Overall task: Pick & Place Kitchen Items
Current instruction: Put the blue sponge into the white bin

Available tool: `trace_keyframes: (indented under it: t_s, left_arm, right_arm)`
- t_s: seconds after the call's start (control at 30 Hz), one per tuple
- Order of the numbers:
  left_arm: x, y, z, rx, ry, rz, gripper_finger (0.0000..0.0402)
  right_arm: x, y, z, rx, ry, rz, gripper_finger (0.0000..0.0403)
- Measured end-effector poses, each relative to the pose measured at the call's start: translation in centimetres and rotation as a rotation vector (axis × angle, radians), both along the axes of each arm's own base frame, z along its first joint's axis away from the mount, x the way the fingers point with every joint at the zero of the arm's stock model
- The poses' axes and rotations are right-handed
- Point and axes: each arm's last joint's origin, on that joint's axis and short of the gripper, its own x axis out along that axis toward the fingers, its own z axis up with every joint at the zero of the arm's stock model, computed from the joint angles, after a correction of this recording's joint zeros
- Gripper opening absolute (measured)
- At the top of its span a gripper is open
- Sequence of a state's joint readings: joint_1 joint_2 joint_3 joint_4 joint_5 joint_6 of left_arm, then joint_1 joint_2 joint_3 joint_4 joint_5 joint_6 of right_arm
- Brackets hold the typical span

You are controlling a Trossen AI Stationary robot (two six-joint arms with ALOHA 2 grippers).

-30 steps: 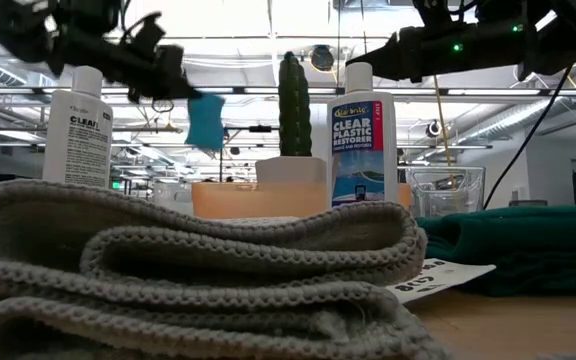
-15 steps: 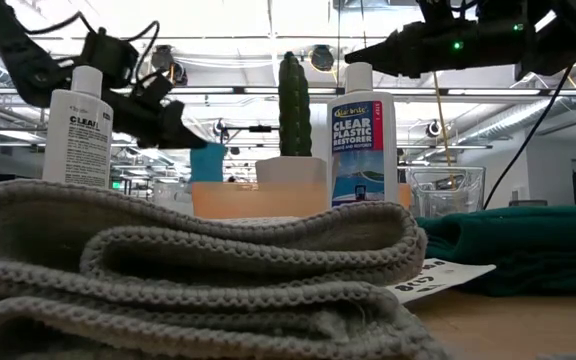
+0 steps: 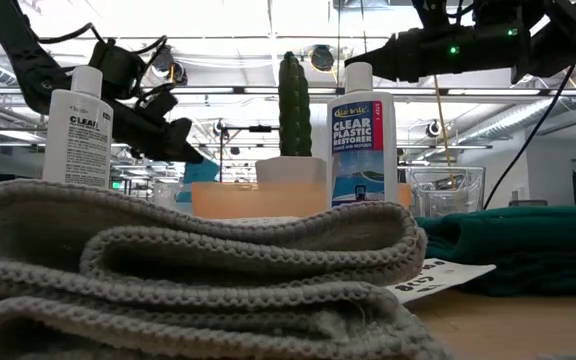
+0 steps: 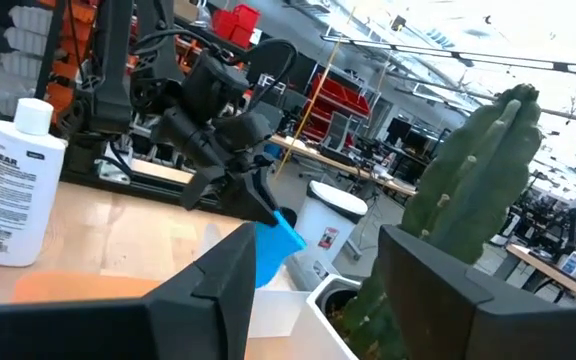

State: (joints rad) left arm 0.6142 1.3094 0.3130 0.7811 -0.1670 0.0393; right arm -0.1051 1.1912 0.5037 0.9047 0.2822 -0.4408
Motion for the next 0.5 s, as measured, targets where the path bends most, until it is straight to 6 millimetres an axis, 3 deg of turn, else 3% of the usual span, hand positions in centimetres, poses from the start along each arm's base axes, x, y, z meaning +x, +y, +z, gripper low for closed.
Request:
trace_keyframes:
  t_s: [0.27, 0.5]
  left_arm:
    - [0.05, -0.22, 0.03, 0.033, 0.024, 0.122, 0.0184]
    - [0.05, -0.22, 0.03, 0.050, 0.043, 0.118, 0.0218]
  right_arm:
    - [0.00, 0.00, -0.01, 0.012, -0.004, 0.002, 0.0174]
    - [0.01, 0.00, -0.05, 0.011, 0.001, 0.001, 0.0176]
